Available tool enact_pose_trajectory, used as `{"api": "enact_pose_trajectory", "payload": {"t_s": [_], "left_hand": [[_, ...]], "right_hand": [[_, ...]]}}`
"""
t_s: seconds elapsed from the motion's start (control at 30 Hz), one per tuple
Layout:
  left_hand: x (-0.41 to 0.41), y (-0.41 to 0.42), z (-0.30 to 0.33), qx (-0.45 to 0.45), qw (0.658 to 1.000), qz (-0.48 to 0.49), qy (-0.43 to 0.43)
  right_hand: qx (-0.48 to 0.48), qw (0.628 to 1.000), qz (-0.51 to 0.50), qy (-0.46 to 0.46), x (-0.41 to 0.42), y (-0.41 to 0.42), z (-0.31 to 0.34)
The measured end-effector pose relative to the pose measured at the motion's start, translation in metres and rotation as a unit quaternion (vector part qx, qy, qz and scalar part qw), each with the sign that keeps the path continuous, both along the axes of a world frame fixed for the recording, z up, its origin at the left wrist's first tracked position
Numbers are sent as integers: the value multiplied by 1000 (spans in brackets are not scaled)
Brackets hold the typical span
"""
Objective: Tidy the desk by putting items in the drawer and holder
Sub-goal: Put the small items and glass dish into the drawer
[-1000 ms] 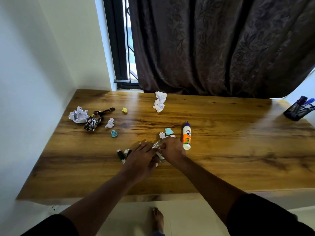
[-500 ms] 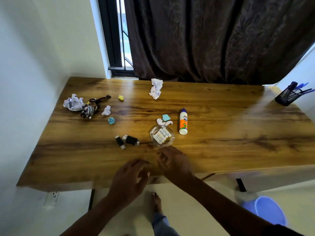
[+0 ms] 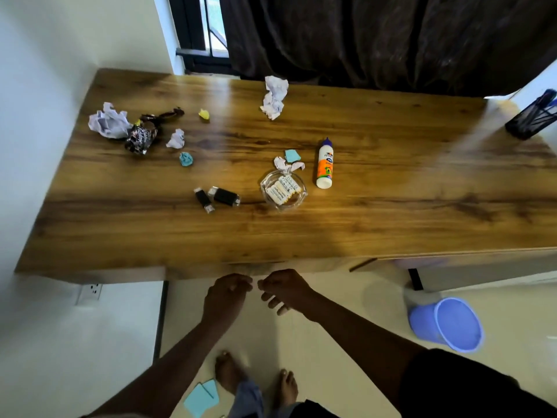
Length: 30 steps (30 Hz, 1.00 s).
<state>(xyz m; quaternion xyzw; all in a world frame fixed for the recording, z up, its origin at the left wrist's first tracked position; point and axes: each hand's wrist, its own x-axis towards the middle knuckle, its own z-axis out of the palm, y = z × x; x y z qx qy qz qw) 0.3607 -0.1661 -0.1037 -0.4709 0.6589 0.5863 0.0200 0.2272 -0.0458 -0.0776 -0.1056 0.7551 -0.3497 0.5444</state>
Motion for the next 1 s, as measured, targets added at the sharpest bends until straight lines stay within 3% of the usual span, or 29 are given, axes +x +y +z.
{"api": "enact_pose_trajectory", "payload": {"t_s": [0.1, 0.17, 0.3, 0.47, 0.63, 0.7, 1.0], "left_hand": [[-17, -6, -7, 276, 948, 160, -11], [-23, -8, -8, 350, 909, 229, -2], [-35, -7, -16, 406, 842, 353, 49], [-36, -7, -32, 440, 744, 490, 111], [-42, -14, -33, 475, 663, 540, 210], [-41, -12, -32, 472, 659, 539, 229], [-29, -1, -36, 439, 713, 508, 201]], "right_hand": [[28, 993, -58, -102, -10, 2, -12], [48, 984, -100, -142, -15, 4, -21], [36, 943, -247, -222, -22, 12, -36], [-28, 814, -507, -283, -28, 18, -53], [-47, 787, -543, -290, -38, 10, -53], [-52, 780, -545, -301, -37, 9, -55], [-68, 773, -541, -324, -18, 23, -52]]}}
